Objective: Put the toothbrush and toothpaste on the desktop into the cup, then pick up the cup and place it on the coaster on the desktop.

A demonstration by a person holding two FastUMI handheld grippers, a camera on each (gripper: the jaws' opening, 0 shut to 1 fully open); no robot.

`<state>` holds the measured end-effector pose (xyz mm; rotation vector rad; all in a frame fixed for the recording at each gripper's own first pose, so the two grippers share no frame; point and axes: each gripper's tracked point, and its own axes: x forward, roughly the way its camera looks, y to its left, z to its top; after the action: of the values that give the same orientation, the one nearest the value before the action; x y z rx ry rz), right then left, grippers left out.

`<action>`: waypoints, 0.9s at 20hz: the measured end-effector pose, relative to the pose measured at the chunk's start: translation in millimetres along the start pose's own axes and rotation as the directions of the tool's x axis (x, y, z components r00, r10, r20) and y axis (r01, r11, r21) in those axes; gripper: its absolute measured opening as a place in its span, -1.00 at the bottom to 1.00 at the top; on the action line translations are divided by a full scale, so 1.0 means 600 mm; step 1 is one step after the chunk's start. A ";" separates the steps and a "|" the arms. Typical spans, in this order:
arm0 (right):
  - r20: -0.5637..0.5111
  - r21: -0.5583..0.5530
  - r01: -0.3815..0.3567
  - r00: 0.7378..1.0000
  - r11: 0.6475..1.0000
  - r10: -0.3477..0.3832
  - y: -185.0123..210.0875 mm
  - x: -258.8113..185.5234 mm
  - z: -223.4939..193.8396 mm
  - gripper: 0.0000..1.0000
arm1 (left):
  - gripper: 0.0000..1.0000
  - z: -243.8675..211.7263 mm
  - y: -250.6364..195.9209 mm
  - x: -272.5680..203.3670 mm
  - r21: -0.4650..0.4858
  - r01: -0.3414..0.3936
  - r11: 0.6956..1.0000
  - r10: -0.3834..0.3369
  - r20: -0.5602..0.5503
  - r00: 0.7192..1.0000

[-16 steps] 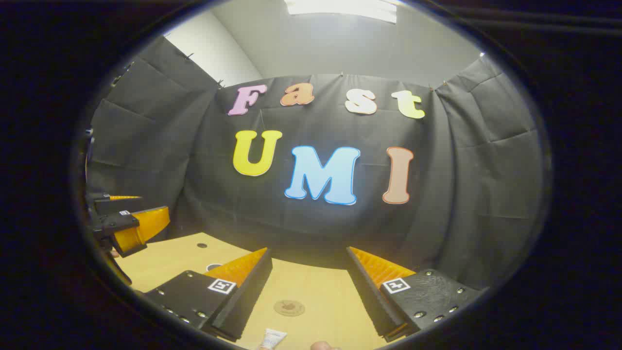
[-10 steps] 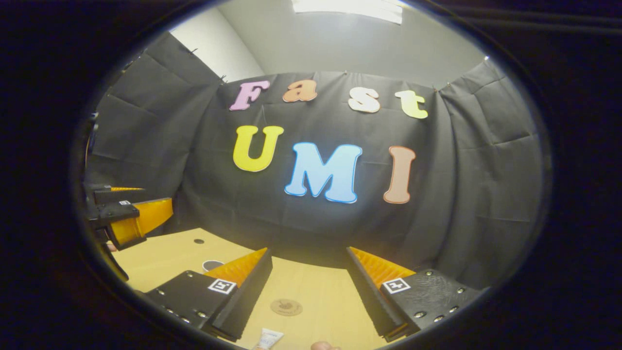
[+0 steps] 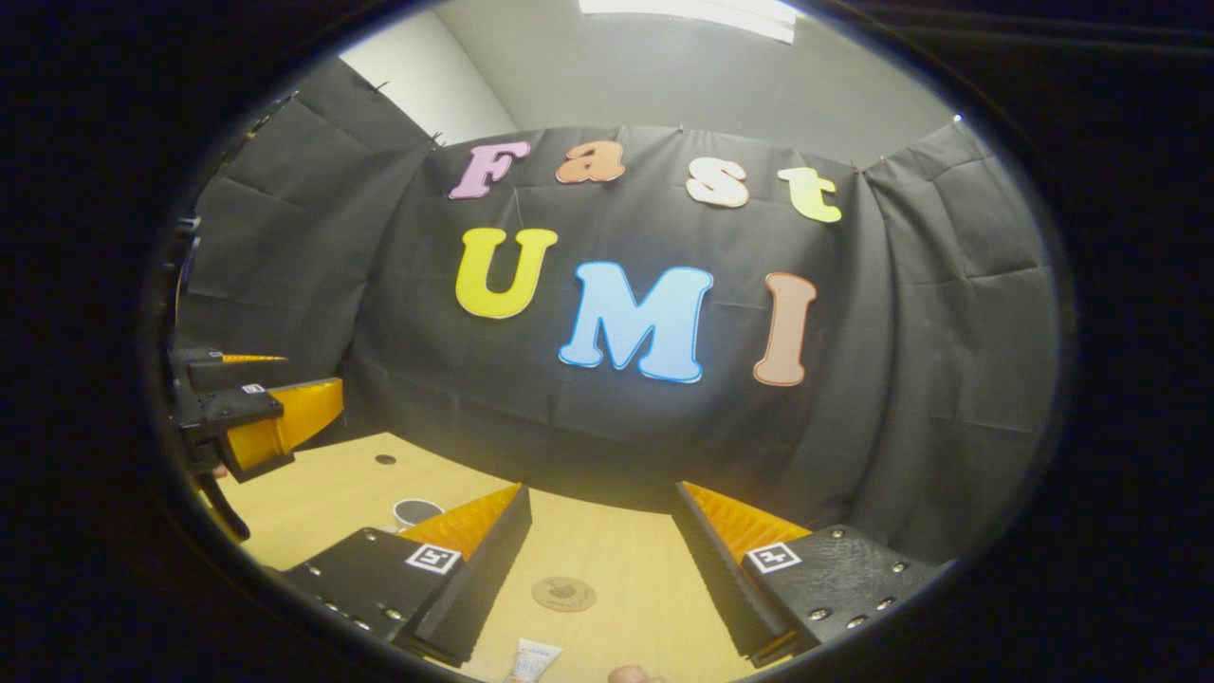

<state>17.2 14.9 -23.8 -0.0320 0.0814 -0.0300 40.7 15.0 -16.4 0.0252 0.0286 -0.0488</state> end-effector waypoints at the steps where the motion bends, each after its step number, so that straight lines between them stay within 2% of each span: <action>1: -0.010 0.006 0.005 1.000 1.000 -0.005 0.001 0.000 -0.003 0.87 | 0.91 0.000 -0.001 0.004 -0.003 0.013 1.000 -0.013 -0.003 1.000; 5: -0.082 0.042 0.025 0.996 0.999 -0.022 0.001 0.002 -0.031 0.87 | 0.92 -0.020 -0.002 0.017 -0.007 0.058 0.998 -0.058 -0.033 0.998; 7: -0.156 0.071 0.029 0.988 0.997 -0.017 0.003 0.000 -0.058 0.87 | 0.92 -0.043 -0.004 0.024 0.004 0.089 0.996 -0.089 -0.081 0.993; 8: -0.190 0.084 0.032 0.982 0.996 -0.016 0.004 -0.001 -0.070 0.87 | 1.00 -0.057 -0.006 0.025 0.003 0.106 0.994 -0.105 -0.107 0.989; 9: -0.220 0.092 0.039 0.975 0.995 -0.018 0.004 -0.002 -0.080 0.87 | 1.00 -0.076 -0.008 0.026 0.001 0.128 0.992 -0.126 -0.142 0.982; 10: -0.254 0.096 0.044 0.967 0.994 -0.018 0.006 -0.003 -0.095 0.87 | 0.92 -0.091 -0.007 0.027 0.003 0.138 0.990 -0.136 -0.170 0.976; 14: -0.402 0.098 0.040 0.916 0.994 0.003 0.028 -0.012 -0.157 0.87 | 0.92 -0.158 -0.001 0.023 0.004 0.179 0.984 -0.170 -0.293 0.941; 15: -0.442 0.103 0.034 0.897 0.994 0.015 0.036 -0.015 -0.174 0.94 | 0.91 -0.175 -0.001 0.021 -0.011 0.187 0.982 -0.181 -0.325 0.928; 16: -0.477 0.113 0.026 0.879 0.993 0.031 0.046 -0.021 -0.190 0.88 | 0.92 -0.191 0.000 0.018 -0.030 0.182 0.983 -0.181 -0.356 0.917; 18: -0.538 0.132 0.014 0.841 0.991 0.060 0.062 -0.028 -0.217 0.88 | 0.92 -0.226 0.006 0.013 -0.065 0.171 0.983 -0.183 -0.422 0.888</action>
<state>-9.1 48.7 -153.7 0.1111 0.6512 -0.0194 44.8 21.8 -151.7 0.0062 0.4730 -0.2260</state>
